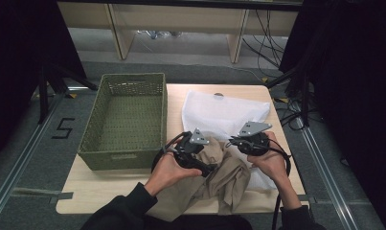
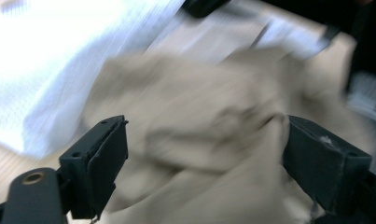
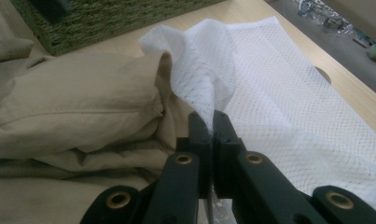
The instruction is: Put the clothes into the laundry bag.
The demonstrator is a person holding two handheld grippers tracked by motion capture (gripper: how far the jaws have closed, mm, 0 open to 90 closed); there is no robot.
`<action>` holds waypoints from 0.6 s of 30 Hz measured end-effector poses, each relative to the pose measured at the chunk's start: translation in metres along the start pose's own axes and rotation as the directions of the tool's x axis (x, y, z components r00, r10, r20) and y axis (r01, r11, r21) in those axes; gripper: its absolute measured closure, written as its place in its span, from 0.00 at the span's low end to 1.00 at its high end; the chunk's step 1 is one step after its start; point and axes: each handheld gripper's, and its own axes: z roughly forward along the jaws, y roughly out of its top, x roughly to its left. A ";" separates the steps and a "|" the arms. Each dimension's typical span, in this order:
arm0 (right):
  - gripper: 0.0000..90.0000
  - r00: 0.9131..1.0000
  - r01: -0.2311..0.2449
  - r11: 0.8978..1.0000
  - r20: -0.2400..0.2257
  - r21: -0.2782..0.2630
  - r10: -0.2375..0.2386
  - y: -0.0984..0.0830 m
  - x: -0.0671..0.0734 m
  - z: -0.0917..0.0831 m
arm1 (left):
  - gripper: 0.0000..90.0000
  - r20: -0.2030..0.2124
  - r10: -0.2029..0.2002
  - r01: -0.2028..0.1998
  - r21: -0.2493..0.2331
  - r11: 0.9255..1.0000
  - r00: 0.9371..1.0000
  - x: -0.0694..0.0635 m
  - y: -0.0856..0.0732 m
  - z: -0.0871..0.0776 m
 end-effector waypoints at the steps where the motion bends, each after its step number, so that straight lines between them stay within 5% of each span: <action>1: 1.00 1.000 0.001 1.000 -0.001 0.003 -0.001 0.000 0.000 0.000 | 0.17 0.014 -0.004 0.003 0.027 1.000 1.000 0.006 -0.003 0.009; 2: 1.00 1.000 0.002 1.000 0.000 0.001 -0.002 0.000 0.000 0.001 | 0.17 0.039 0.004 -0.007 0.075 0.997 0.999 0.013 -0.006 0.019; 4: 1.00 1.000 -0.013 1.000 -0.004 0.010 0.013 0.000 0.002 0.001 | 0.19 0.082 -0.049 0.041 0.099 0.994 0.995 0.013 -0.011 0.041; 6: 1.00 1.000 0.003 1.000 0.011 0.000 -0.003 0.001 0.002 0.002 | 0.47 0.168 -0.061 0.049 0.077 0.996 0.984 0.005 -0.016 0.056; 7: 1.00 1.000 0.017 1.000 0.018 -0.009 -0.017 0.001 0.002 0.003 | 0.58 0.176 -0.067 0.060 0.047 0.997 0.982 -0.004 -0.016 0.059; 10: 1.00 0.999 0.026 1.000 0.020 -0.014 -0.025 0.002 0.003 0.004 | 0.82 0.178 -0.005 0.004 0.009 1.000 0.984 -0.024 -0.009 0.054; 13: 1.00 1.000 0.015 1.000 0.008 -0.025 -0.015 0.005 0.005 0.001 | 0.87 0.161 0.022 -0.018 -0.031 0.999 0.987 -0.030 0.002 0.048; 16: 1.00 1.000 0.021 0.998 0.004 -0.053 -0.021 0.009 0.006 -0.005 | 0.89 0.109 -0.025 0.033 -0.068 0.997 0.994 -0.014 0.013 0.046; 18: 1.00 1.000 0.023 0.998 0.006 -0.064 -0.023 0.012 0.006 -0.010 | 0.89 0.065 -0.087 0.095 -0.122 0.988 0.994 0.002 0.017 0.043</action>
